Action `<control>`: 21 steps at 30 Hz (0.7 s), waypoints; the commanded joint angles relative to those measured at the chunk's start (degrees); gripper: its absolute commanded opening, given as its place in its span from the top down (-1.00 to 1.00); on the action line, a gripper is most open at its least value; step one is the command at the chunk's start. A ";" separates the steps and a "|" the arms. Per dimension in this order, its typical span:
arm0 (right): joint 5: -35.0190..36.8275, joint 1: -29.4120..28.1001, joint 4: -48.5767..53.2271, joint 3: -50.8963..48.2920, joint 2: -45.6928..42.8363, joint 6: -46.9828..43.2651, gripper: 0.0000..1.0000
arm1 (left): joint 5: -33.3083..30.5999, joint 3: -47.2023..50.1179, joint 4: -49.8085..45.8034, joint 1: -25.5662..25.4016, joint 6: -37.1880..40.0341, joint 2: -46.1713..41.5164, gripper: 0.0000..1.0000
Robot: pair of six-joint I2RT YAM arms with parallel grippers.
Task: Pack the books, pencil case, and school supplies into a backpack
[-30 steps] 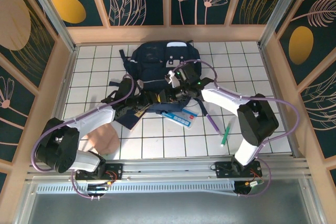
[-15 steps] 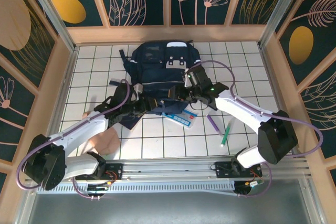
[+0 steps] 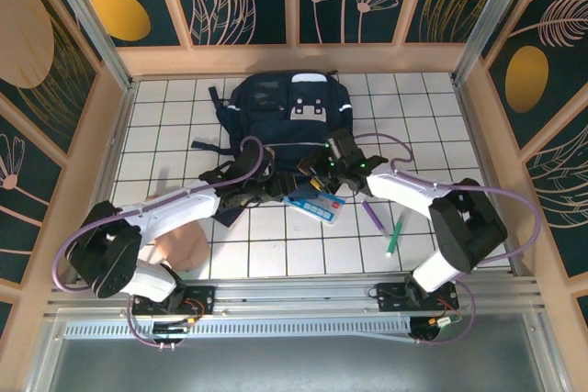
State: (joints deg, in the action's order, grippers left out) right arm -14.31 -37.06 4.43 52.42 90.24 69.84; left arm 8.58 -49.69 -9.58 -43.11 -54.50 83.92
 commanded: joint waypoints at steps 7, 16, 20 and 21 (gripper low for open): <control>4.43 -0.45 -6.62 2.63 3.77 2.74 0.72 | -6.77 -2.43 0.20 -0.57 -2.29 4.28 0.48; 12.40 -1.61 -0.34 3.64 -0.30 -4.24 1.00 | -10.01 -2.75 -3.07 0.30 5.32 -2.18 1.00; 16.88 -1.60 3.30 3.94 -1.68 -8.53 1.00 | -6.64 1.13 -1.30 2.50 4.99 -8.50 1.00; 18.02 -1.45 3.90 3.64 -2.11 -9.28 1.00 | -5.97 2.74 -0.58 3.62 4.80 -10.45 1.00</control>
State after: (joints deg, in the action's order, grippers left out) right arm -3.31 -38.63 5.04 54.30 90.83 65.28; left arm 0.89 -50.04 -10.87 -41.54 -50.68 77.91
